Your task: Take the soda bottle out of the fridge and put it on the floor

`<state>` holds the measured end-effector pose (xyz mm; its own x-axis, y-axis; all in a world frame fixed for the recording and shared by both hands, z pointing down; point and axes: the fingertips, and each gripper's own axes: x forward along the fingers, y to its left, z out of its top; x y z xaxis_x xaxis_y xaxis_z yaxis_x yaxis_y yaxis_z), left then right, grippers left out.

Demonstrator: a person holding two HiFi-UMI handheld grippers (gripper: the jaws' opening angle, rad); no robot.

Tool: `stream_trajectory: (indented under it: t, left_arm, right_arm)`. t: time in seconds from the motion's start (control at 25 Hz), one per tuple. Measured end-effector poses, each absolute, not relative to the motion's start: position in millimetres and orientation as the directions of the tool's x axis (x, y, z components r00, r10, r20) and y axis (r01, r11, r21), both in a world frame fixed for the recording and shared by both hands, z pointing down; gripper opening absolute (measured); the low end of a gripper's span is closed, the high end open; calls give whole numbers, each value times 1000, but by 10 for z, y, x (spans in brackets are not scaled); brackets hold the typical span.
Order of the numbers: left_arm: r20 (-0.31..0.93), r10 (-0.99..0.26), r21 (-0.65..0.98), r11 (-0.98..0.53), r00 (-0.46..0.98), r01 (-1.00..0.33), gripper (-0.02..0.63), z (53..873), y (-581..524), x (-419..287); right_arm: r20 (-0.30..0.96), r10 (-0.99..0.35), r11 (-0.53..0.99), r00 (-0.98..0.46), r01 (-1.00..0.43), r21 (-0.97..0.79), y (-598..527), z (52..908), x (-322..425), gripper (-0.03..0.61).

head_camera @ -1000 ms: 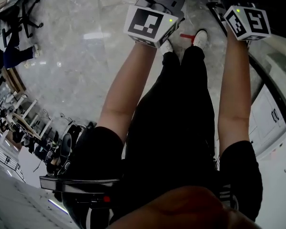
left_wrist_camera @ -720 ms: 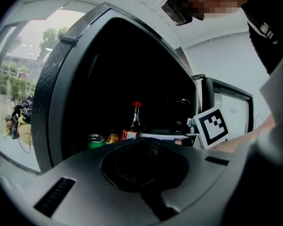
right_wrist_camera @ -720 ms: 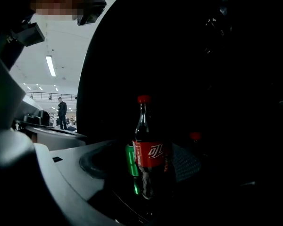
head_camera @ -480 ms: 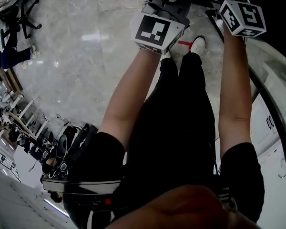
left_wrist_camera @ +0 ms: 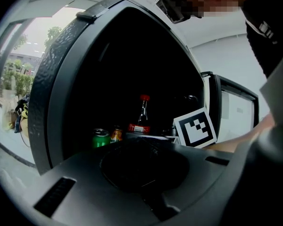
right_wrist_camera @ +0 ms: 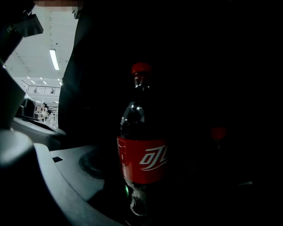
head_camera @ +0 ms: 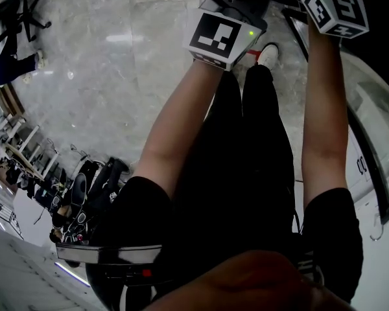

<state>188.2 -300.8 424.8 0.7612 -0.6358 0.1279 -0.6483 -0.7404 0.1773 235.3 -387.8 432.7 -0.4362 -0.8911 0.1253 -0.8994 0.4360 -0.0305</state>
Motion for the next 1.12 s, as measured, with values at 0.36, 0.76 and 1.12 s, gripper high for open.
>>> stream_trajectory:
  t: [0.36,0.76,1.12]
  left_arm:
    - [139,-644,176,-731,752,-659,-5,4253,-2977,1802]
    - [99,-692,215,-687,715,-694,-5,4246,-2608,1484]
    - [143,-811,247,-526,567,-814,-5,4554,-2399,606]
  right_arm:
    - [137,-877,461,-460,-887,-31,-3874,4315,2329,318]
    - [76,-813,579,-577,-815,5,-3270,4048,1985,318]
    - [135,-681,724,-719,-690,-24,-2817,4373,1154,318]
